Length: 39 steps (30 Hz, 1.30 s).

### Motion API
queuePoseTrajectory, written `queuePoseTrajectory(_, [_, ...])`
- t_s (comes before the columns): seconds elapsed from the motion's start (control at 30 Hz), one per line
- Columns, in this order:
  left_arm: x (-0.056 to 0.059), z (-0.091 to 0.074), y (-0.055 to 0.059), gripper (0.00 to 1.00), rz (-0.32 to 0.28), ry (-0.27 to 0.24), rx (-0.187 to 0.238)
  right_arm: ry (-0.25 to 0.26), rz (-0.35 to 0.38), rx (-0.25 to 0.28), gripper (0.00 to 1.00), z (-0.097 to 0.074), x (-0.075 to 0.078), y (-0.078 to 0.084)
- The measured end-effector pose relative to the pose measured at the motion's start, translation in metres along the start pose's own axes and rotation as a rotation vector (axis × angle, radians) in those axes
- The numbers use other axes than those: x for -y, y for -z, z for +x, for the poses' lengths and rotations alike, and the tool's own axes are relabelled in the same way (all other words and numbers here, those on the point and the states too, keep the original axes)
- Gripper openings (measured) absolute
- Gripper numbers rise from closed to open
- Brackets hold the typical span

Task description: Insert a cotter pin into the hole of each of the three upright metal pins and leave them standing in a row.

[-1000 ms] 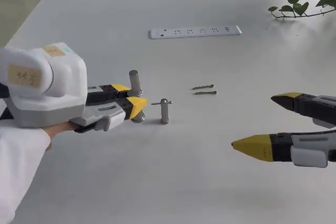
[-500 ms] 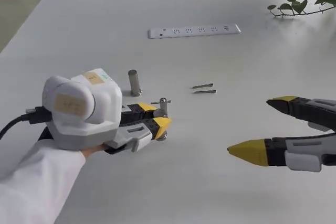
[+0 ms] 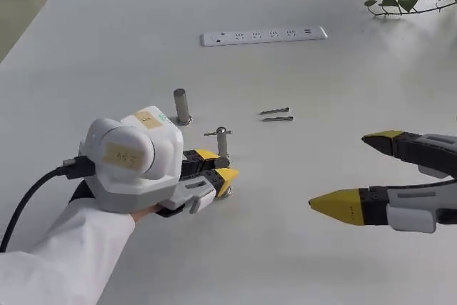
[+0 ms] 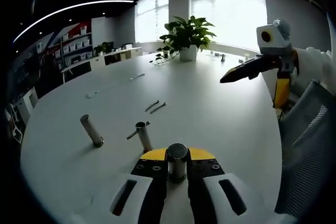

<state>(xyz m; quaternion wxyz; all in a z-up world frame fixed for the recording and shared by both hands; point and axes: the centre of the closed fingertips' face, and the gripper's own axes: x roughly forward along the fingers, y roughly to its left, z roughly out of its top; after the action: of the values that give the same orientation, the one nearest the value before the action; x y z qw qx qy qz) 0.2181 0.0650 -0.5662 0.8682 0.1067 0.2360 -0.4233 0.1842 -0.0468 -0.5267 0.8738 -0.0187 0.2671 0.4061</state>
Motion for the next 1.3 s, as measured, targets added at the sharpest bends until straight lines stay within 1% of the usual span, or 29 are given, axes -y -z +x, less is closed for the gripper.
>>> queuePoseTrajectory(0.13, [0.000, 0.000, 0.000, 0.11, -0.017, -0.011, 0.007, -0.002, 0.003, -0.001, 0.90, 0.001, 0.000, 0.000])
queuePoseTrajectory(0.23, [0.000, 0.000, -0.001, 0.11, -0.008, -0.017, 0.011, -0.004, 0.004, -0.003, 0.90, 0.001, -0.001, 0.000])
queuePoseTrajectory(0.37, [0.000, 0.000, -0.001, 0.11, -0.011, -0.018, 0.017, -0.006, 0.006, -0.004, 0.90, 0.002, -0.002, 0.001])
queuePoseTrajectory(0.43, [0.002, 0.000, -0.002, 0.11, -0.001, -0.003, 0.027, -0.007, 0.005, -0.007, 0.90, 0.002, -0.003, 0.001])
queuePoseTrajectory(0.63, [0.003, 0.000, -0.003, 0.12, 0.011, 0.010, 0.036, -0.016, 0.002, -0.015, 0.90, 0.003, -0.006, 0.002])
queuePoseTrajectory(0.73, [0.003, -0.003, -0.005, 0.13, 0.000, 0.027, 0.048, -0.021, 0.002, -0.017, 0.90, 0.004, -0.007, 0.002])
queuePoseTrajectory(0.77, [0.005, -0.005, -0.007, 0.16, 0.007, 0.039, 0.053, -0.021, 0.000, -0.019, 0.90, 0.005, -0.008, 0.003])
queuePoseTrajectory(0.8, [0.005, -0.005, -0.007, 0.22, 0.011, 0.040, 0.054, -0.021, -0.001, -0.019, 0.89, 0.005, -0.008, 0.003])
queuePoseTrajectory(0.83, [0.005, -0.006, -0.008, 0.34, 0.017, 0.044, 0.054, -0.022, 0.000, -0.019, 0.89, 0.005, -0.008, 0.003])
queuePoseTrajectory(0.87, [0.008, -0.008, -0.007, 0.41, 0.025, 0.064, 0.049, -0.024, 0.001, -0.018, 0.89, 0.005, -0.009, 0.003])
queuePoseTrajectory(0.9, [0.009, -0.010, -0.006, 0.46, 0.026, 0.070, 0.045, -0.023, 0.001, -0.018, 0.89, 0.005, -0.009, 0.003])
queuePoseTrajectory(0.93, [0.010, -0.013, -0.005, 0.49, 0.030, 0.079, 0.040, -0.024, -0.001, -0.020, 0.89, 0.005, -0.009, 0.003])
queuePoseTrajectory(1.0, [0.011, -0.018, -0.004, 0.51, 0.029, 0.090, 0.043, -0.023, -0.001, -0.022, 0.89, 0.004, -0.010, 0.004])
queuePoseTrajectory(1.03, [0.011, -0.021, -0.004, 0.55, 0.010, 0.099, 0.050, -0.023, 0.000, -0.022, 0.89, 0.004, -0.010, 0.004])
queuePoseTrajectory(1.1, [0.012, -0.026, -0.005, 0.64, -0.004, 0.109, 0.067, -0.023, 0.001, -0.024, 0.89, 0.004, -0.010, 0.005])
queuePoseTrajectory(1.13, [0.011, -0.030, -0.008, 0.72, -0.023, 0.110, 0.089, -0.023, 0.000, -0.027, 0.89, 0.004, -0.010, 0.005])
queuePoseTrajectory(1.2, [0.009, -0.037, -0.011, 0.83, -0.034, 0.112, 0.107, -0.023, 0.000, -0.030, 0.89, 0.004, -0.009, 0.006])
queuePoseTrajectory(1.23, [0.009, -0.040, -0.012, 0.87, -0.036, 0.111, 0.112, -0.023, 0.001, -0.030, 0.89, 0.004, -0.010, 0.006])
queuePoseTrajectory(1.3, [0.007, -0.048, -0.014, 0.89, -0.056, 0.118, 0.125, -0.024, 0.002, -0.030, 0.89, 0.004, -0.010, 0.005])
